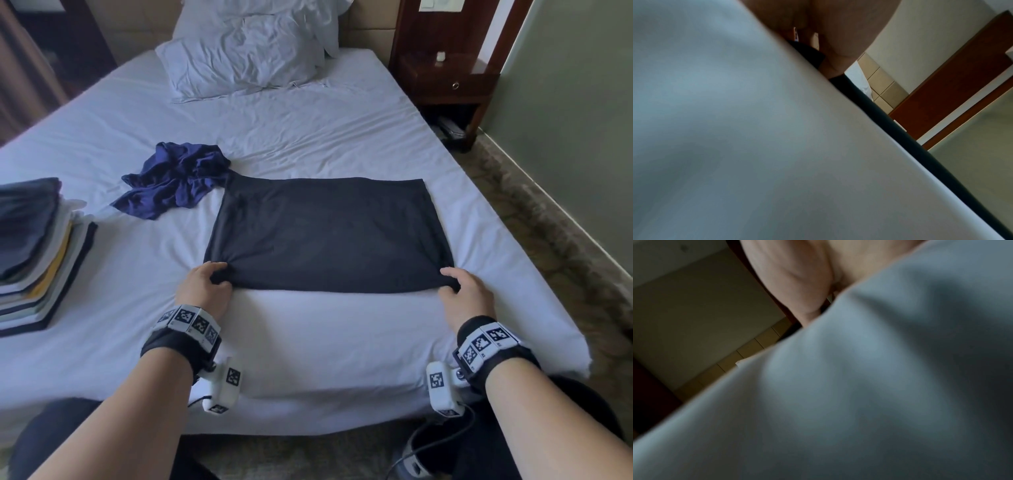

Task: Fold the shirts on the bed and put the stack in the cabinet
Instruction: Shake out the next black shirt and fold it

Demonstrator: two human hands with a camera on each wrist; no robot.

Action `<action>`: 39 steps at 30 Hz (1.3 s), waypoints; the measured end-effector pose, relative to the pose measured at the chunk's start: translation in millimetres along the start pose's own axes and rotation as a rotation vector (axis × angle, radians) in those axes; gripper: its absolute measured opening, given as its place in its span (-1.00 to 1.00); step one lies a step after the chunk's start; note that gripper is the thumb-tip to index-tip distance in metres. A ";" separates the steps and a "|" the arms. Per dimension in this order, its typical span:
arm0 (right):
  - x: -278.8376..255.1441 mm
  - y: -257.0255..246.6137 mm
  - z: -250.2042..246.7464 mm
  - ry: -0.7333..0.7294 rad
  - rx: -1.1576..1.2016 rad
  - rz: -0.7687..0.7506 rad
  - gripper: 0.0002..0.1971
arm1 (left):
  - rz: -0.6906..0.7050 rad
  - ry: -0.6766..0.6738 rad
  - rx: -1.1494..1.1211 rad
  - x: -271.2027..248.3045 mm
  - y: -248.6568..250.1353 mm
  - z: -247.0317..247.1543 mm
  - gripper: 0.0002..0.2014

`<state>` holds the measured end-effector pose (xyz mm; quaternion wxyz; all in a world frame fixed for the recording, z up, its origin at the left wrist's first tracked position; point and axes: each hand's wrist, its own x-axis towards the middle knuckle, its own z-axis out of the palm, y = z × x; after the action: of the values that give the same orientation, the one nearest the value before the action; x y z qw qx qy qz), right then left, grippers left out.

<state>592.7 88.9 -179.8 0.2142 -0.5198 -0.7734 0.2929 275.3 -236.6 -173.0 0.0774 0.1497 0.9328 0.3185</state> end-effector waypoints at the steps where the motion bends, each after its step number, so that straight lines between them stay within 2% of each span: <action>1: 3.2 -2.3 -1.8 0.017 -0.016 0.014 -0.67 | -0.023 -0.015 0.003 5.4 2.4 -5.6 -0.57; 4: 13.2 -15.3 -12.1 0.064 -0.047 0.022 -0.79 | -0.019 -0.054 0.057 19.6 10.3 -25.9 -0.73; 8: 23.0 -43.2 -41.2 0.078 0.045 -0.024 -0.82 | 0.101 0.065 0.028 28.7 37.1 -62.0 -0.90; 12: 27.9 -88.6 -87.1 0.106 0.240 -0.079 -0.81 | 0.230 0.197 -0.045 26.0 79.5 -114.6 -0.84; 16: 20.5 -138.1 -144.7 0.222 0.427 -0.162 -0.81 | 0.296 0.304 -0.136 9.3 117.2 -172.4 -0.76; 20: 11.1 -173.4 -193.9 0.357 0.541 -0.218 -0.67 | 0.403 0.388 -0.292 -17.1 148.0 -227.4 -0.72; 24: 4.2 -195.6 -226.1 0.393 0.602 -0.271 -0.71 | 0.473 0.453 -0.334 -39.0 165.3 -260.1 -0.87; 26: 6.3 -192.5 -226.3 0.393 0.570 -0.272 -0.70 | 0.472 0.464 -0.322 -39.4 163.7 -262.0 -0.92; 28: 12.8 -179.5 -214.1 0.371 0.505 -0.242 -0.69 | 0.431 0.408 -0.330 -28.0 153.4 -252.5 -0.87; 31: 24.8 -148.5 -182.4 0.317 0.379 -0.152 -0.65 | 0.358 0.323 -0.220 -8.9 132.0 -223.4 -0.79; 35: 44.4 -111.8 -139.2 0.222 0.240 -0.074 -0.74 | 0.268 0.219 -0.134 17.2 108.5 -179.5 -0.72; 39: 68.5 -100.3 -108.8 0.174 0.125 -0.029 -0.73 | 0.158 0.118 -0.162 55.7 98.6 -144.5 -0.64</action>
<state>568.7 148.8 -30.1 0.3170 -0.5174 -0.7396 0.2913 210.8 -226.6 -1.3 0.0088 0.1969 0.8923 0.4063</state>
